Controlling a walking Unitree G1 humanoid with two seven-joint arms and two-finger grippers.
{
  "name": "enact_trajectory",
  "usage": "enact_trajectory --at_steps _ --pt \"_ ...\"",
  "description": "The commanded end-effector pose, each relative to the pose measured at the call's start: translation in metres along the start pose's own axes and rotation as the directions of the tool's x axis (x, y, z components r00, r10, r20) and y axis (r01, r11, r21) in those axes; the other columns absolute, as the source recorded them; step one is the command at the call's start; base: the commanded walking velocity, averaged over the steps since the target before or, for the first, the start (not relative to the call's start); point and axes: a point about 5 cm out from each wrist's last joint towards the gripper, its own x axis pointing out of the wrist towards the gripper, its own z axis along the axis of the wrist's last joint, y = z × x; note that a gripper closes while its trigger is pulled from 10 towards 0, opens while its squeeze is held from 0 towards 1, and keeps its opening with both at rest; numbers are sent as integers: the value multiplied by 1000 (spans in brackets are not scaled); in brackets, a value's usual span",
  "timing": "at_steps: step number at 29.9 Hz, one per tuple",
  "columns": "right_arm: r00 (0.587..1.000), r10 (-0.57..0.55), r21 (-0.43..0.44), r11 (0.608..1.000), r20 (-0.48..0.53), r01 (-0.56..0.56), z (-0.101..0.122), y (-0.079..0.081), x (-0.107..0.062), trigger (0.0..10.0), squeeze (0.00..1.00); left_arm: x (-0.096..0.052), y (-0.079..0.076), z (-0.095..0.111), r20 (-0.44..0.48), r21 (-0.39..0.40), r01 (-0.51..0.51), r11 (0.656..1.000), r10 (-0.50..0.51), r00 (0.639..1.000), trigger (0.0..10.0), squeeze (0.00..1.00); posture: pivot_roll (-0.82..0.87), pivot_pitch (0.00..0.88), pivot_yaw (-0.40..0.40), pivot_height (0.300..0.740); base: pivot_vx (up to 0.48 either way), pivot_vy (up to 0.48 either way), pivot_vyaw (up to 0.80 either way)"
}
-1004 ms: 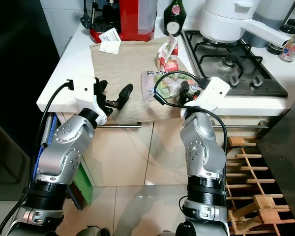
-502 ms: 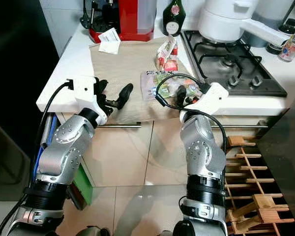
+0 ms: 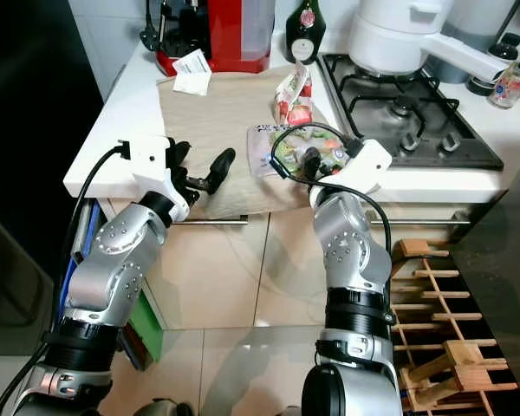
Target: Restocking fridge
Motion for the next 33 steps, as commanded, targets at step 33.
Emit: enact_trajectory --at_steps 33 --pt "991 -96 -425 904 -92 48 -21 -18 18 10000 0 -1 -3 3 3 -2 19 1000 -19 1000 10000 0 -105 42 -14 736 0 0 0"
